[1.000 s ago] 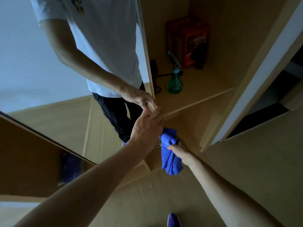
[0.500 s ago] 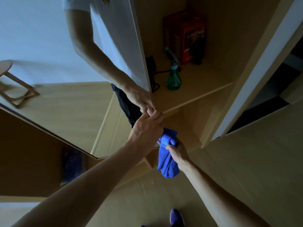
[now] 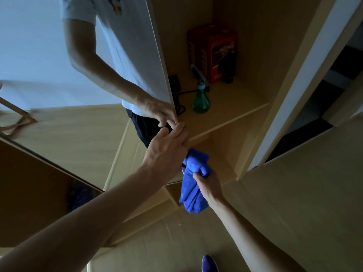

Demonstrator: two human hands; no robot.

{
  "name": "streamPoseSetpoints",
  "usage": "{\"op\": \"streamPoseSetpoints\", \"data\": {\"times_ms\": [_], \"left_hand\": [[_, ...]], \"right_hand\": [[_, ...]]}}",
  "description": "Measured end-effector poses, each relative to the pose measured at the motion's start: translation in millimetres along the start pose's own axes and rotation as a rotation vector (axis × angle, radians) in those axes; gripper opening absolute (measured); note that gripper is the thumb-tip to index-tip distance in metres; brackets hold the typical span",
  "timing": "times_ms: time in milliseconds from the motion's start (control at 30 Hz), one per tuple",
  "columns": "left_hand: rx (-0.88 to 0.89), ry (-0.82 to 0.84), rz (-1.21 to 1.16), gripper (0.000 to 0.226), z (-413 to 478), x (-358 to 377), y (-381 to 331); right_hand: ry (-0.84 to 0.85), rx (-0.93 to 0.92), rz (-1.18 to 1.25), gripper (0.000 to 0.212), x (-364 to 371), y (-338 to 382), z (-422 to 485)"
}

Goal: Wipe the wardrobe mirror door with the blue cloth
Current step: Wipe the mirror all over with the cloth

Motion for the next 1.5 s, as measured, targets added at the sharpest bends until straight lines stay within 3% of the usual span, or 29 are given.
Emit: {"op": "streamPoseSetpoints", "data": {"times_ms": [133,233,300,533,633,800,967,1133,1267,1500], "left_hand": [[-0.013,-0.055,0.019,0.044,-3.8,-19.0,12.9],[-0.032,-0.072,0.015,0.043,-8.4,-25.4,15.1],[-0.038,-0.105,0.025,0.045,-10.7,-34.4,19.9],[-0.076,-0.294,0.073,0.034,-5.0,-87.6,56.4],[-0.083,-0.284,0.107,0.029,-8.6,-88.3,54.7],[-0.082,-0.316,0.096,0.028,-13.6,-89.5,56.5],[-0.083,-0.272,0.08,0.03,-14.5,-88.3,58.5],[-0.051,-0.261,0.091,0.032,-21.5,-91.8,55.5],[-0.002,-0.278,0.118,0.04,-23.2,-104.7,58.0],[-0.02,-0.445,0.057,0.042,-16.1,-160.7,101.0]], "right_hand": [[0.025,0.074,-0.052,0.01,3.5,-12.6,1.4],[0.099,-0.007,-0.141,0.024,6.5,2.3,-1.6],[0.034,0.001,-0.108,0.009,0.6,11.6,-3.9],[-0.163,-0.208,-0.016,0.026,-14.3,87.1,-33.2],[-0.203,-0.29,-0.021,0.015,-22.1,125.6,-44.6],[-0.019,-0.38,-0.017,0.009,-23.1,134.5,-53.6],[-0.156,-0.107,-0.351,0.026,-20.6,95.1,-38.1],[-0.235,-0.219,-0.24,0.034,-27.5,122.4,-51.8],[-0.181,-0.331,-0.062,0.028,-27.9,164.3,-68.2],[-0.146,-0.456,0.108,0.021,-36.5,228.4,-104.3]]}}
Point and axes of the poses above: each hand's wrist, its own z-axis towards the middle knuckle, its own x-axis out of the palm, y = z × x, the point moved 8 cm from there along z, towards the middle knuckle, and after that the axes turned 1 degree about -x, right-handed, at the moved point
